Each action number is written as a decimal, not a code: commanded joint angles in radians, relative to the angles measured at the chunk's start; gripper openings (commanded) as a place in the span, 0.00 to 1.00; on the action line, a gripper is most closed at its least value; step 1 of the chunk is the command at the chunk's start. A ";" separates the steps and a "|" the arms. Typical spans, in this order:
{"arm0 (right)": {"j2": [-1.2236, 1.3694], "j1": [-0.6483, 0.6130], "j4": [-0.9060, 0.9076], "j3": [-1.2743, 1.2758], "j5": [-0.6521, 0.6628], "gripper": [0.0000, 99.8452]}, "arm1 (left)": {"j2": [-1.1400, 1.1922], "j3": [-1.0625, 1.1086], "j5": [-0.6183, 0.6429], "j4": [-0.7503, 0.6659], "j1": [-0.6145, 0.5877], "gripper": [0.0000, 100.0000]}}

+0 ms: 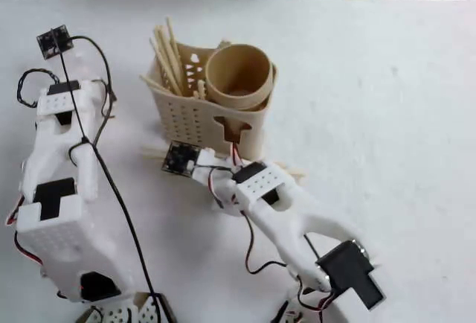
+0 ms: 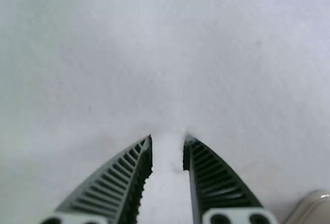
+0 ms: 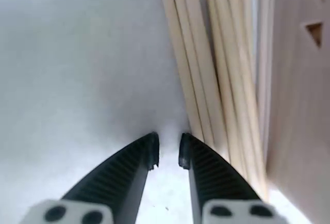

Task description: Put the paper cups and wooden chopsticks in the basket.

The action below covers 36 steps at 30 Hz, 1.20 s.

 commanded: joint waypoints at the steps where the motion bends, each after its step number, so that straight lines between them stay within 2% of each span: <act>1: -0.048 0.036 0.018 -0.048 0.008 0.09 | -0.008 -0.008 0.000 -0.017 -0.007 0.12; 6: -0.223 0.030 0.094 -0.048 -0.008 0.08 | -0.008 -0.011 0.000 -0.020 -0.005 0.12; 9: -0.263 0.045 0.033 -0.048 -0.118 0.08 | -0.008 -0.006 0.000 -0.041 -0.004 0.12; 12: -0.219 0.054 -0.044 -0.048 -0.172 0.08 | -0.008 -0.005 0.000 -0.040 -0.007 0.12; 19: 0.022 0.054 -0.268 -0.057 -0.178 0.08 | -0.008 -0.005 0.000 -0.037 -0.007 0.12; 22: 0.079 0.054 -0.292 -0.071 -0.178 0.08 | -0.008 -0.005 0.000 -0.038 -0.007 0.12; 31: 0.058 0.053 0.018 -0.120 -0.169 0.08 | -0.008 -0.005 0.000 -0.037 -0.007 0.12; 36: -0.015 0.036 0.088 -0.072 -0.169 0.05 | -0.008 -0.005 0.000 -0.037 -0.022 0.12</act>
